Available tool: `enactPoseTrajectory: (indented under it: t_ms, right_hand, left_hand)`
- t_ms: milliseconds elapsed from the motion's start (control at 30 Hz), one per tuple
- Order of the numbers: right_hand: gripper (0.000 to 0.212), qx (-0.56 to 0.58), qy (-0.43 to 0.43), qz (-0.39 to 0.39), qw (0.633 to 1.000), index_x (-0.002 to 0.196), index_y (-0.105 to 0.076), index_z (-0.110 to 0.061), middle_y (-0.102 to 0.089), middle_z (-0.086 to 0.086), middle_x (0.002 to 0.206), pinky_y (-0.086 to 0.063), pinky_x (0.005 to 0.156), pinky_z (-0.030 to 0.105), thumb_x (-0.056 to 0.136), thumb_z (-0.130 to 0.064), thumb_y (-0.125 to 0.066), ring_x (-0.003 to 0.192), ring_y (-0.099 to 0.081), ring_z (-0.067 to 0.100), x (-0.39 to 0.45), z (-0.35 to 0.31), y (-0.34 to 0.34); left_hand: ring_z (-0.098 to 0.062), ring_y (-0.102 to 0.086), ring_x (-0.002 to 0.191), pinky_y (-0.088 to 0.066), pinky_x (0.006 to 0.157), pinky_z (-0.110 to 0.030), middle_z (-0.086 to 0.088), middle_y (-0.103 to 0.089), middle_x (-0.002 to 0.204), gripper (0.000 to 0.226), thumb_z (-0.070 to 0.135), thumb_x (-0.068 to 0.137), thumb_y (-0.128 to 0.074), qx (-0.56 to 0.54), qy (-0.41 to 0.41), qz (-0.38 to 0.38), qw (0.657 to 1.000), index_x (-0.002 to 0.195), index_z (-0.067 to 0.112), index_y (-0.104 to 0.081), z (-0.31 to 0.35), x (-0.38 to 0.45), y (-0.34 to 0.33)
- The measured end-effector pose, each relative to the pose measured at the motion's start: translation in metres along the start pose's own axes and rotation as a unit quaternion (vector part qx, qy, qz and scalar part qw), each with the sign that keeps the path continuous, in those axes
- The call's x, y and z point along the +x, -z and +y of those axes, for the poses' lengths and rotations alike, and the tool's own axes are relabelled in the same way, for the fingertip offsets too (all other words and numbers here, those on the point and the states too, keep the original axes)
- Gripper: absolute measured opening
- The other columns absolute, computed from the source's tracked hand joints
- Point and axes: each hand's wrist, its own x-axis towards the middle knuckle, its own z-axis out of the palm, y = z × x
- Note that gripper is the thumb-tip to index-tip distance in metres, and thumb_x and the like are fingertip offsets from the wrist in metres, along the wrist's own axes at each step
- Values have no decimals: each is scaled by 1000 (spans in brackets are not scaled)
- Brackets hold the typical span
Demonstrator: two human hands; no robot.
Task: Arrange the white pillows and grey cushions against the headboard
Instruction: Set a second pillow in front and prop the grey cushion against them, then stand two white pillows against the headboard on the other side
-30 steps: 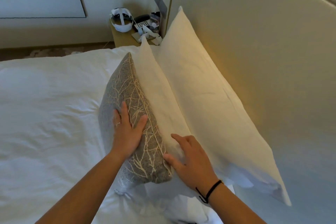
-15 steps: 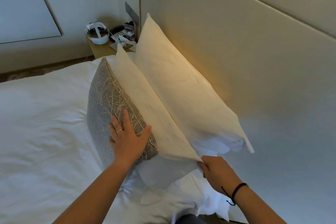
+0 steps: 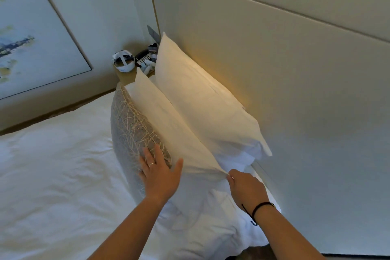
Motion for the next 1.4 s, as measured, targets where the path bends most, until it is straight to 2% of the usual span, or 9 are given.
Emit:
enactPoseTrajectory:
  t_ms: [167, 300, 400, 533, 667, 833, 967, 1200, 1400]
  right_hand:
    - [28, 160, -70, -26, 984, 124, -49, -35, -67, -9, 107, -48, 81, 28, 99, -43, -41, 96, -61, 13, -57, 44, -1]
    - [26, 267, -153, -61, 950, 122, -51, -33, -68, -3, 99, -49, 87, 24, 98, -40, -47, 91, -61, 9, -130, 101, -5]
    - [28, 286, -247, -75, 923, 123, -54, -32, -63, -4, 116, -45, 93, 23, 98, -41, -47, 103, -58, 11, -196, 148, -12]
    - [27, 296, -397, 8, 869, 119, -60, -27, -63, -6, 115, -43, 88, 23, 96, -39, -50, 108, -58, 14, -302, 190, -25]
    - [22, 355, -552, 121, 745, 113, -61, -26, -62, -11, 84, -44, 70, 22, 96, -36, -52, 81, -59, 9, -421, 179, -47]
    - [12, 379, -719, 292, 505, 101, -62, -31, -69, 1, 86, -54, 61, 32, 93, -40, -58, 75, -68, 20, -555, 84, -90]
    - [13, 354, -784, 354, 368, 99, -64, -28, -68, -3, 88, -52, 59, 29, 91, -38, -62, 75, -68, 16, -615, 0, -127]
    - [17, 336, -800, 423, 261, 100, -65, -30, -67, -12, 85, -49, 63, 24, 89, -43, -62, 77, -64, 7, -670, -92, -184]
    - [28, 265, -848, 395, 233, 108, -63, -28, -61, -15, 87, -42, 66, 26, 89, -48, -56, 80, -58, 8, -759, -119, -243]
  left_hand:
    - [-33, 2, 150, -16, 119, -52, -5, -2, 164, 92, 69, 86, -47, 38, -97, -9, 995, 156, 26, -6, 30, -59, -24]
    - [-19, -44, 132, -39, 108, -40, 9, -50, 140, 63, 54, 90, -56, -16, -151, -165, 975, 145, 36, -34, 71, -108, -55]
    - [-3, -60, 101, -49, 91, -28, 24, -62, 109, 41, 59, 89, -49, 71, -258, -304, 914, 128, 46, -46, 108, -148, -83]
    - [-3, -63, 97, -48, 87, -22, 24, -66, 110, 34, 61, 90, -46, 132, -400, -388, 820, 116, 43, -58, 153, -200, -126]
    - [3, -60, 82, -43, 68, -13, 22, -68, 99, 15, 52, 92, -52, 134, -518, -460, 709, 99, 43, -62, 189, -260, -168]
    - [6, -61, 82, -43, 64, -13, 24, -66, 83, 12, 46, 92, -57, 128, -620, -549, 547, 93, 39, -67, 199, -371, -202]
    - [8, -60, 79, -43, 63, -14, 22, -67, 83, 12, 44, 92, -56, 114, -658, -594, 449, 92, 39, -67, 165, -456, -199]
    - [5, -60, 86, -52, 72, -23, 23, -64, 93, 12, 40, 94, -53, 169, -688, -633, 314, 104, 42, -60, 75, -560, -162]
    - [6, -58, 84, -45, 63, -16, 24, -63, 92, 13, 44, 96, -51, 188, -717, -614, 271, 103, 40, -61, 17, -656, -137]
